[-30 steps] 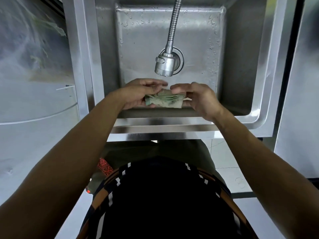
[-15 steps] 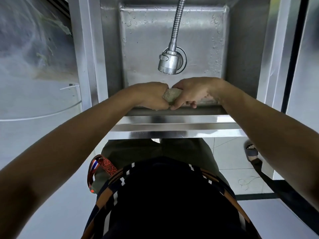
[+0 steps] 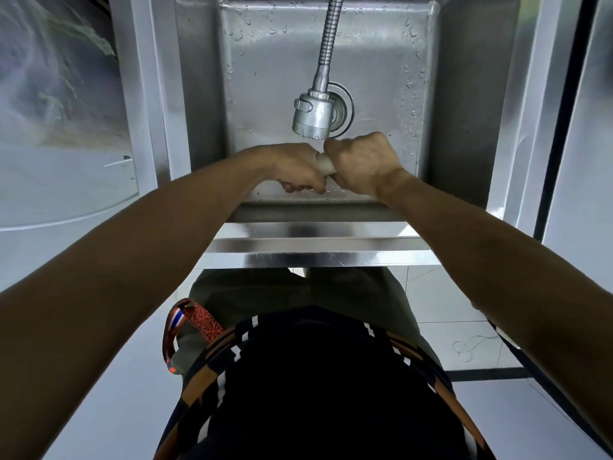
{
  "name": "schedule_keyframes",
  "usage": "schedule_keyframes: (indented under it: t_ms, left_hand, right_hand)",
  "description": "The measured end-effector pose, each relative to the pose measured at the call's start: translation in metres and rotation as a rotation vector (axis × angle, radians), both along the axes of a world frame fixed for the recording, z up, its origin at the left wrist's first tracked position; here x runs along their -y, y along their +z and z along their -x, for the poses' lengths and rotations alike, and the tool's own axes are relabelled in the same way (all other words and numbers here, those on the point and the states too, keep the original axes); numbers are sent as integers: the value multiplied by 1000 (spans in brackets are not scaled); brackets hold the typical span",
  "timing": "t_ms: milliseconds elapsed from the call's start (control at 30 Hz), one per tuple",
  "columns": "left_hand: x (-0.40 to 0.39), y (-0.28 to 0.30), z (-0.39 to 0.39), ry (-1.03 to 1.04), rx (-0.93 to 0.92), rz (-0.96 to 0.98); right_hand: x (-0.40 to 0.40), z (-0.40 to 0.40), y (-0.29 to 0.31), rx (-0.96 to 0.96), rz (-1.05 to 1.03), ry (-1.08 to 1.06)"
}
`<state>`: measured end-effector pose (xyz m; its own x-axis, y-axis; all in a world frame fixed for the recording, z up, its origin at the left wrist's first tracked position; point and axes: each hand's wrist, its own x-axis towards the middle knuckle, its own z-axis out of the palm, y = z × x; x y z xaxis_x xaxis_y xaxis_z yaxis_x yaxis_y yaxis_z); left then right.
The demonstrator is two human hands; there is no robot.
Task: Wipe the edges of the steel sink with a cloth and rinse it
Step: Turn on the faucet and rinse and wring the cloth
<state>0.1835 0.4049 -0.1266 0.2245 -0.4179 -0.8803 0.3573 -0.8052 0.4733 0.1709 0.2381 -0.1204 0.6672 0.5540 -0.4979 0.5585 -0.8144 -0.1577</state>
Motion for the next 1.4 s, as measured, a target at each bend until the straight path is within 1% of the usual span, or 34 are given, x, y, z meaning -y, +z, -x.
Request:
schedule_keyframes:
  t_ms: [67, 100, 133, 167, 233, 300, 367, 400, 433, 467, 500, 533, 567, 600, 633, 667, 733, 767, 833, 933, 967, 1033, 1100, 1233, 1333, 1400]
  left_hand:
    - [1, -6, -4, 42, 47, 23]
    - [-1, -7, -4, 49, 59, 26]
    - [-3, -7, -4, 26, 114, 17]
    - [-5, -7, -2, -40, 245, -3]
    - [-9, -8, 4, -197, 615, -51]
    - [-11, -10, 14, -246, 851, -49]
    - [-9, -16, 20, -248, 986, -25]
    - [-6, -22, 22, -300, 1043, -4]
    - [-3, -28, 23, -300, 1060, 50]
    - [0, -37, 22, -301, 1066, 62]
    - [3, -42, 20, -272, 1063, 62]
    - [7, -46, 18, -263, 1046, 59]
    - [10, -45, 15, -271, 1083, 54]
    - [15, -45, 14, -275, 1041, 43]
    - [16, -47, 11, -304, 1049, 33]
    - [17, -46, 10, -287, 991, 9]
    - [23, -44, 8, -215, 843, -40]
    - [26, -43, 7, -182, 777, -54]
    - [34, -37, 2, -155, 630, -127]
    - [45, -30, -5, -115, 464, -109]
    - [48, -28, -6, -108, 416, -109]
    - [52, -24, -5, 18, 306, -109]
    - [55, -21, 0, 145, 238, -91]
    - [60, -18, 4, 315, 85, -62]
    - [55, -21, 3, 300, -87, -40]
    - [51, -19, 1, 253, -127, 13]
  right_hand:
    - [4, -5, -5, -12, 6, -56]
    - [4, -7, -6, -75, 1, -104]
    - [6, -10, -5, -193, -11, -167]
    - [7, -14, -2, -361, -31, -249]
    - [12, -26, 8, -714, -94, -429]
    - [22, -38, 8, -965, -190, -590]
    - [34, -47, 0, -1226, -252, -745]
    - [38, -50, -6, -1365, -253, -785]
    - [41, -51, -11, -1483, -235, -786]
    - [43, -51, -15, -1568, -215, -766]
    - [42, -50, -16, -1611, -202, -738]
    - [39, -48, -18, -1611, -190, -723]
    - [36, -46, -19, -1580, -172, -728]
    - [33, -44, -20, -1500, -152, -731]
    - [30, -43, -21, -1371, -117, -716]
    - [27, -42, -22, -1202, -63, -669]
    - [21, -41, -19, -847, 45, -494]
    - [20, -39, -19, -707, 80, -417]
    - [17, -34, -15, -509, 127, -316]
    - [19, -26, -16, -281, 124, -174]
    - [22, -25, -17, -232, 109, -140]
    - [29, -23, -18, -159, 83, -91]
    - [36, -21, -19, -99, 64, -41]
    - [49, -21, -25, -13, 19, 18]
    - [46, -17, -28, -13, 25, 42]
    - [42, -18, -26, -57, 82, 30]
